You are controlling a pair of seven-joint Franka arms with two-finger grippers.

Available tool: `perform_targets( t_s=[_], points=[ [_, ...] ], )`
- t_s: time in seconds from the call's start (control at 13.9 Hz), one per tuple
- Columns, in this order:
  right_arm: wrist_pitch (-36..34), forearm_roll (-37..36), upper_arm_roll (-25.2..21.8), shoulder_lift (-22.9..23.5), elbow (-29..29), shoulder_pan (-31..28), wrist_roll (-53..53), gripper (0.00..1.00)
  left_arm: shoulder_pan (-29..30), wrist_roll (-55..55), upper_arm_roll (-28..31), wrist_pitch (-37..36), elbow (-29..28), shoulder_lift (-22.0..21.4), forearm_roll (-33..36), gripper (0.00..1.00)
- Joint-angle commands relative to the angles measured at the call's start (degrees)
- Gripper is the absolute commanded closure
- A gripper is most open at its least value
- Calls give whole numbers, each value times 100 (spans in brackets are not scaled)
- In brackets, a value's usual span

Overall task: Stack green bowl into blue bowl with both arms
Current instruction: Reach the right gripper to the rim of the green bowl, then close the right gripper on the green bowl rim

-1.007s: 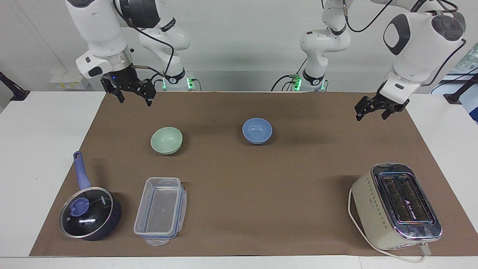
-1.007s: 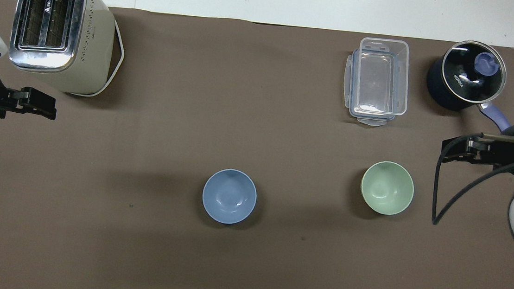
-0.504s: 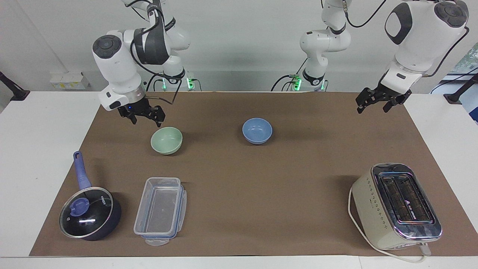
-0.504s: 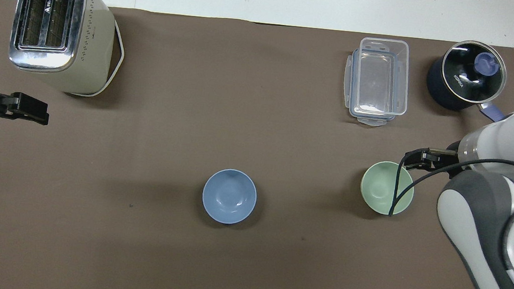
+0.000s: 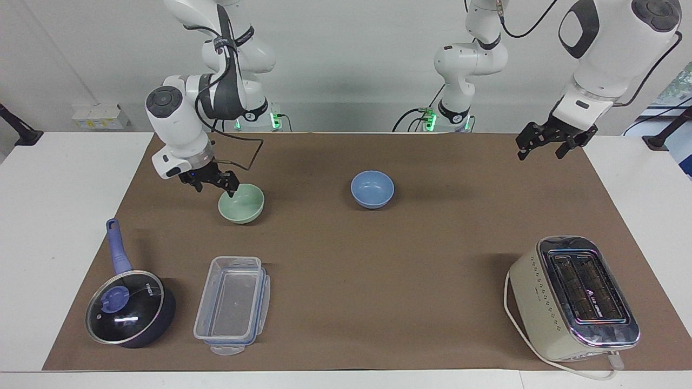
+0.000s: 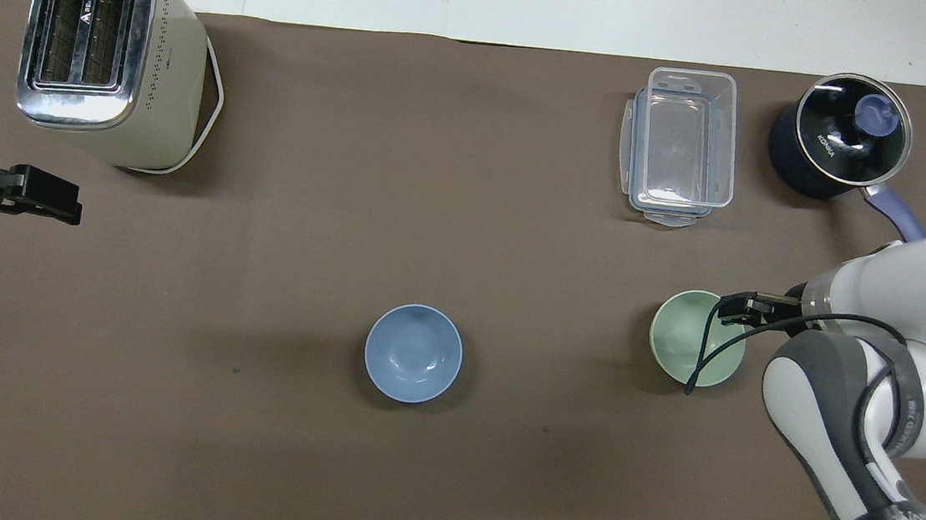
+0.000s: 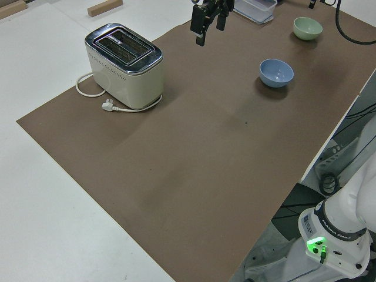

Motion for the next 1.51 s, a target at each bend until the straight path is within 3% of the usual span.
perform_targets(
  t_s=[0.0, 0.58, 1.01, 1.15, 1.44],
  points=[
    [476, 110, 29, 46, -367, -145, -84, 0, 57, 46, -57, -109, 113, 64, 55, 0],
    [1293, 303, 29, 239, -938, -233, -452, 0, 162, 55, -49, -153, 112, 64, 63, 0],
    [1277, 303, 38, 239, -921, -277, -479, 1, 162, 55, -49, -153, 112, 64, 63, 0],
    [1250, 312, 38, 239, -912, -268, -479, 24, 162, 55, -49, -153, 112, 56, 63, 0],
    [1224, 742, 38, 231, -877, -259, -620, 88, 162, 55, -49, -153, 112, 64, 63, 0]
  ],
)
